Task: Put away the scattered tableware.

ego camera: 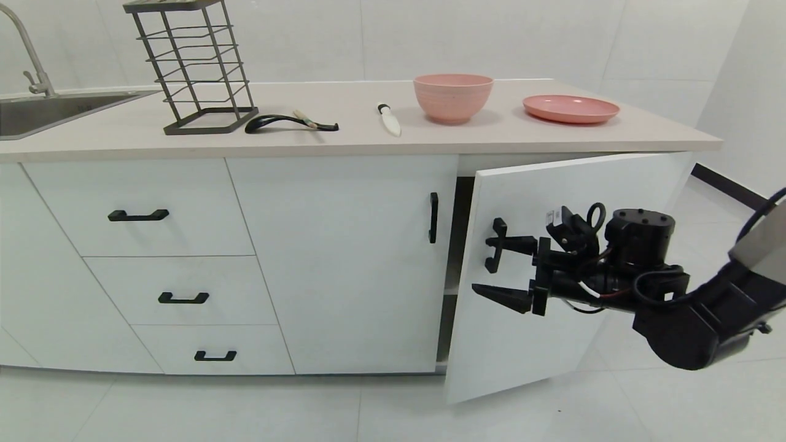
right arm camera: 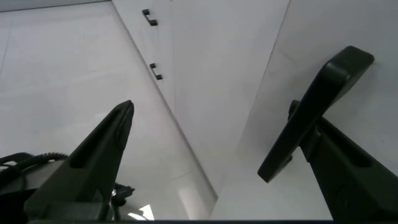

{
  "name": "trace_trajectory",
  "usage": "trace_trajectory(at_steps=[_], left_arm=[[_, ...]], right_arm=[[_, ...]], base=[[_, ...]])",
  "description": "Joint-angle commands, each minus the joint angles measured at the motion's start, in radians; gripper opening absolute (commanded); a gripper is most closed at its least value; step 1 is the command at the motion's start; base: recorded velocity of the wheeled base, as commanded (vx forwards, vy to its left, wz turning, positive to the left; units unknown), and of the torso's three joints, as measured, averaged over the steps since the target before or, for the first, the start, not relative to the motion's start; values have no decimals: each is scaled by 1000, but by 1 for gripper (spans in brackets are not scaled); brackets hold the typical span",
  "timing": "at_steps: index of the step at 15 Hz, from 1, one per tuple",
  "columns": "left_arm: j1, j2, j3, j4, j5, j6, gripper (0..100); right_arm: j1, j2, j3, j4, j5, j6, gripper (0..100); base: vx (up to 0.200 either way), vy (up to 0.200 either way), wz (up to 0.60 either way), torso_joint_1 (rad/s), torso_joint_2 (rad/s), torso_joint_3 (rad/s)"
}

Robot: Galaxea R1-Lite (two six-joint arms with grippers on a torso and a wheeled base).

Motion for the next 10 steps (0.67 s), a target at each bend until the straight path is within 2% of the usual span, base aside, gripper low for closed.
trace_trajectory(at_steps=[1, 3, 4, 5, 7, 8, 9, 10], left_arm=[[-154, 461, -69, -245, -106, 1, 100], [-285, 726, -124, -403, -110, 0, 100], [-317, 809, -148, -443, -116, 3, 100], [-411, 949, -197, -514, -138, 4, 100], [-513, 1182, -274, -627, -142, 24, 100], [-549, 1303, -316, -695, -158, 43, 100], [-552, 1433, -378, -765, -198, 63, 100], [-552, 1498, -418, -801, -205, 76, 100]], right_arm=[[3, -124, 106, -15, 24, -2, 100], [3, -181, 175, -15, 30, -2, 100], [3, -195, 194, -15, 40, -3, 100], [3, -219, 230, -15, 43, -3, 100], [8, -228, 261, -15, 46, -5, 100], [8, -228, 267, -16, 46, -6, 100], [8, -228, 273, -16, 46, -8, 100], [8, -228, 276, -16, 46, -8, 100]], base=[[0, 0, 0, 0, 0, 0], [0, 0, 0, 0, 0, 0], [0, 0, 0, 0, 0, 0], [0, 0, 0, 0, 0, 0], [0, 0, 0, 0, 0, 0], [0, 0, 0, 0, 0, 0], [0, 0, 0, 0, 0, 0], [0, 0, 0, 0, 0, 0]])
